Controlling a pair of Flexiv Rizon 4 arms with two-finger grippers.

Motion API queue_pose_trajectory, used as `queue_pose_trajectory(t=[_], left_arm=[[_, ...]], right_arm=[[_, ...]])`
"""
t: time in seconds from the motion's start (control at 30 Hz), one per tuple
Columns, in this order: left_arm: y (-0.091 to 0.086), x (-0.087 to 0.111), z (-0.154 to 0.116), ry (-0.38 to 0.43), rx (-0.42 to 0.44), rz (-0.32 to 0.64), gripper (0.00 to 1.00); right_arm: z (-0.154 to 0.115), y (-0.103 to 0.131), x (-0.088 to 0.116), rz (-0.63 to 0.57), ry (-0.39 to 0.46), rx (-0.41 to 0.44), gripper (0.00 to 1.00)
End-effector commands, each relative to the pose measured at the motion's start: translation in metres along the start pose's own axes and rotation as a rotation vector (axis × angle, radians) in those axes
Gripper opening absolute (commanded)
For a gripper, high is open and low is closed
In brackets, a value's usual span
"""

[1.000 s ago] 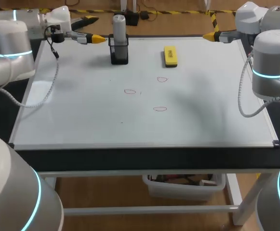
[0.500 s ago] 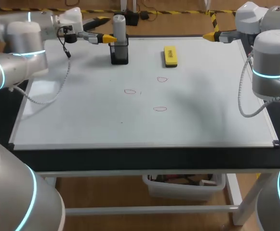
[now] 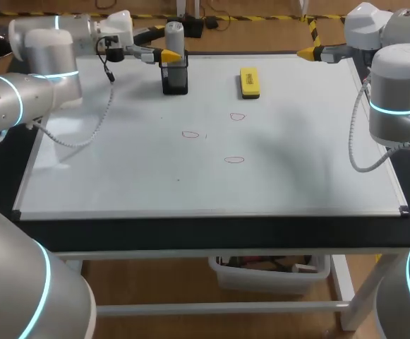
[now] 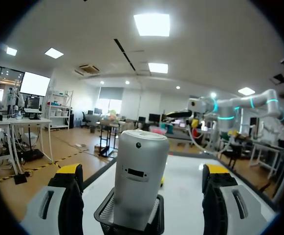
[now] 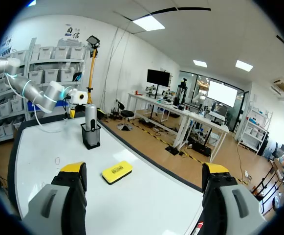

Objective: Pick up the inspection probe, press it on each red-marked spot on the whiteboard one by one, put down the probe, pick up the eraser, and wipe off all the red marks.

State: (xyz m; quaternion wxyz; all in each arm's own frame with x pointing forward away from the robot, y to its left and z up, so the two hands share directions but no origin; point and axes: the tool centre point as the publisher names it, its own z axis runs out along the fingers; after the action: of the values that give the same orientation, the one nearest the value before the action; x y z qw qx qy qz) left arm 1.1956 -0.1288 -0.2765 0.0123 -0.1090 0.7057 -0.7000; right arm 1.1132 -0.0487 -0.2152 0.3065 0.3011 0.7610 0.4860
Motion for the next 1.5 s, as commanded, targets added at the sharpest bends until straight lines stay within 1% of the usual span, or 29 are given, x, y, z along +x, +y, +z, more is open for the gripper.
queue_pose_trajectory(t=[0.03,0.63,0.93,1.17,1.2,1.27,1.3,1.33,1.4,1.43,1.5], left_arm=[[0.004,-0.012,0.01,0.039,-0.003,-0.004,1.0],[0.002,-0.02,0.029,0.021,-0.003,-0.005,1.0],[0.007,-0.022,0.031,0.014,-0.008,-0.018,1.0],[0.007,-0.022,0.033,0.013,-0.013,-0.021,1.0],[0.007,-0.022,0.033,0.012,-0.013,-0.022,0.85],[0.007,-0.022,0.032,0.009,-0.012,-0.023,0.49],[0.007,-0.022,0.032,0.008,-0.011,-0.023,0.42],[0.006,-0.021,0.031,0.007,-0.011,-0.023,0.39],[0.006,-0.02,0.03,0.005,-0.008,-0.02,0.12],[0.006,-0.019,0.029,0.005,-0.008,-0.019,0.01],[0.006,-0.018,0.028,0.004,-0.006,-0.018,0.0]], right_arm=[[0.0,-0.001,-0.001,0.0,0.001,-0.002,1.0],[0.0,-0.001,-0.001,0.0,0.001,-0.002,1.0],[0.0,-0.001,-0.001,0.0,0.001,-0.002,1.0],[0.0,-0.001,-0.001,0.0,0.001,-0.002,1.0],[0.0,-0.001,-0.001,0.0,0.001,-0.002,1.0],[0.0,-0.001,-0.001,0.0,0.001,-0.002,1.0],[0.0,-0.001,-0.001,0.0,0.001,-0.002,1.0],[0.0,-0.001,-0.001,0.0,0.001,-0.002,1.0],[0.0,-0.001,-0.001,0.0,0.001,-0.002,1.0],[0.0,-0.001,-0.001,0.0,0.001,-0.002,1.0],[0.0,-0.001,-0.001,0.0,0.001,-0.002,1.0]])
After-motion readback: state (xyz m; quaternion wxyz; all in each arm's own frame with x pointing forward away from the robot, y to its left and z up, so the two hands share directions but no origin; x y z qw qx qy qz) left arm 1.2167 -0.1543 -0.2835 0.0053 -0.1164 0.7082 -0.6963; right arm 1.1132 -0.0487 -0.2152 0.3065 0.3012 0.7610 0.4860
